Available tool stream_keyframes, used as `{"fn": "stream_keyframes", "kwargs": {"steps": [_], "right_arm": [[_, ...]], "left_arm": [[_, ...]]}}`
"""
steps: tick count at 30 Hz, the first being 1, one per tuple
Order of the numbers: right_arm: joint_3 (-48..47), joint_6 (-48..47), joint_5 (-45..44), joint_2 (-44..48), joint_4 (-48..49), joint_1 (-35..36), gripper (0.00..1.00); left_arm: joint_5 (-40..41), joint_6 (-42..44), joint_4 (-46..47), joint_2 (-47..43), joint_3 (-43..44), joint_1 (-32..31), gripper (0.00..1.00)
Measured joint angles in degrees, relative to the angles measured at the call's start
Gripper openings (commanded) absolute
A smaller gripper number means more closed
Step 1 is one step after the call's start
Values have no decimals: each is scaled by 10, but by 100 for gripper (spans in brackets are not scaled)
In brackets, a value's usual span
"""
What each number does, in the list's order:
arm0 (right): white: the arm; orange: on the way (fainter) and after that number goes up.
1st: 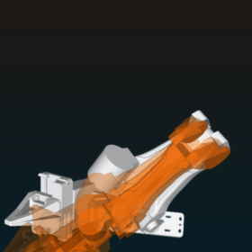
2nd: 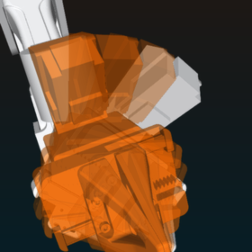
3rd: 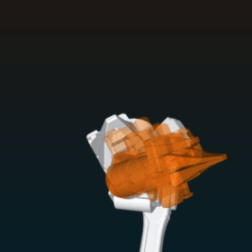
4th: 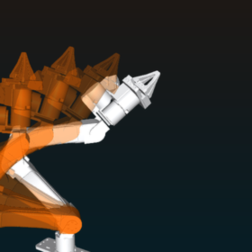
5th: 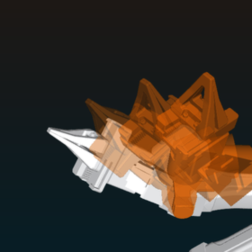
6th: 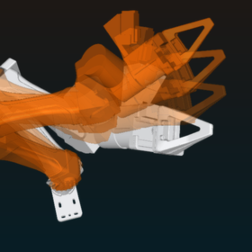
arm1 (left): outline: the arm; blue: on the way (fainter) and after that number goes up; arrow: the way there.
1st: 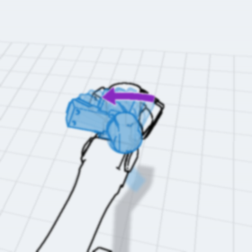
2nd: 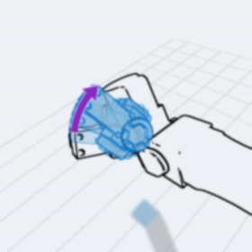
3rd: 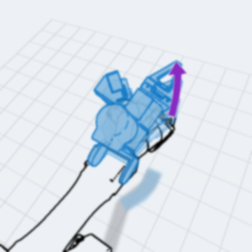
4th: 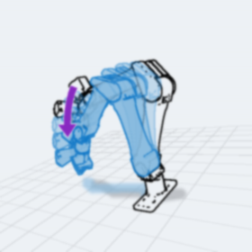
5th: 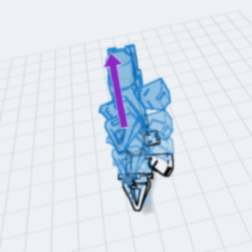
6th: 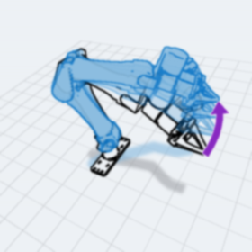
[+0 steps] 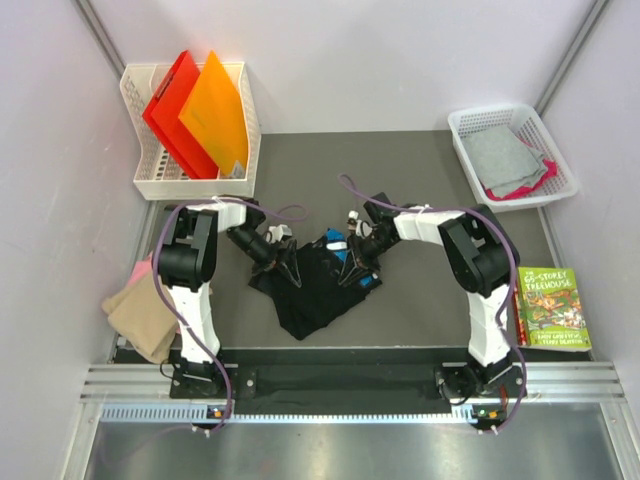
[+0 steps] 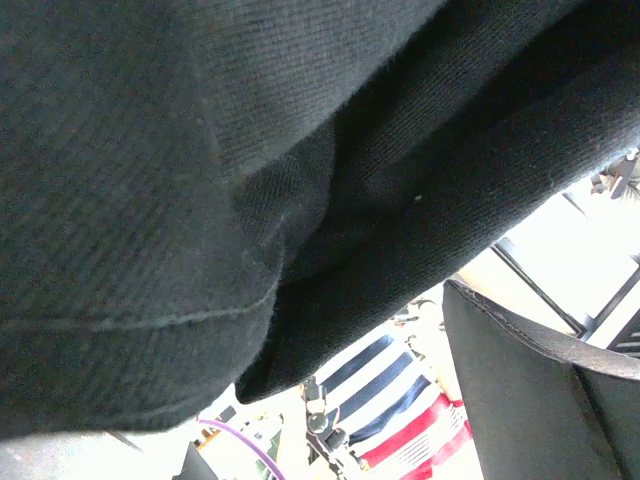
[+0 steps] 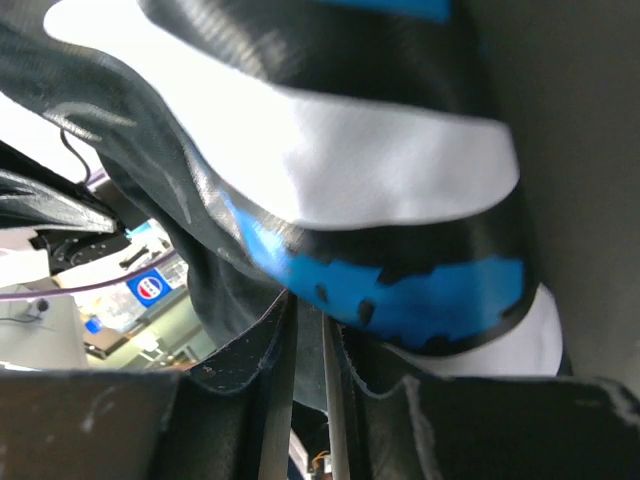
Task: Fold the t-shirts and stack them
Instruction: Smooth out wrinkles on the folded tshirt, then put the neatly folded tshirt into the corner of the board with the left arm
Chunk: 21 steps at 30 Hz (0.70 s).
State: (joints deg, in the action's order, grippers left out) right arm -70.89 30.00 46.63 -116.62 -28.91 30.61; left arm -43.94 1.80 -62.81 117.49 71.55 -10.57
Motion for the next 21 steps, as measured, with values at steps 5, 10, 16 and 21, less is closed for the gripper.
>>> {"fn": "stream_keyframes", "kwargs": {"steps": [5, 10, 16, 21], "right_arm": [[0, 15, 9, -6, 14, 3, 17], [4, 31, 9, -6, 36, 15, 17], [23, 50, 15, -1, 70, 23, 16], [49, 59, 11, 15, 96, 32, 16]], "left_arm": [[2, -4, 7, -7, -7, -2, 99], [32, -28, 60, -67, -62, -23, 99], [114, -52, 121, -134, -100, -68, 99], [140, -86, 113, -119, -82, -80, 85]]}}
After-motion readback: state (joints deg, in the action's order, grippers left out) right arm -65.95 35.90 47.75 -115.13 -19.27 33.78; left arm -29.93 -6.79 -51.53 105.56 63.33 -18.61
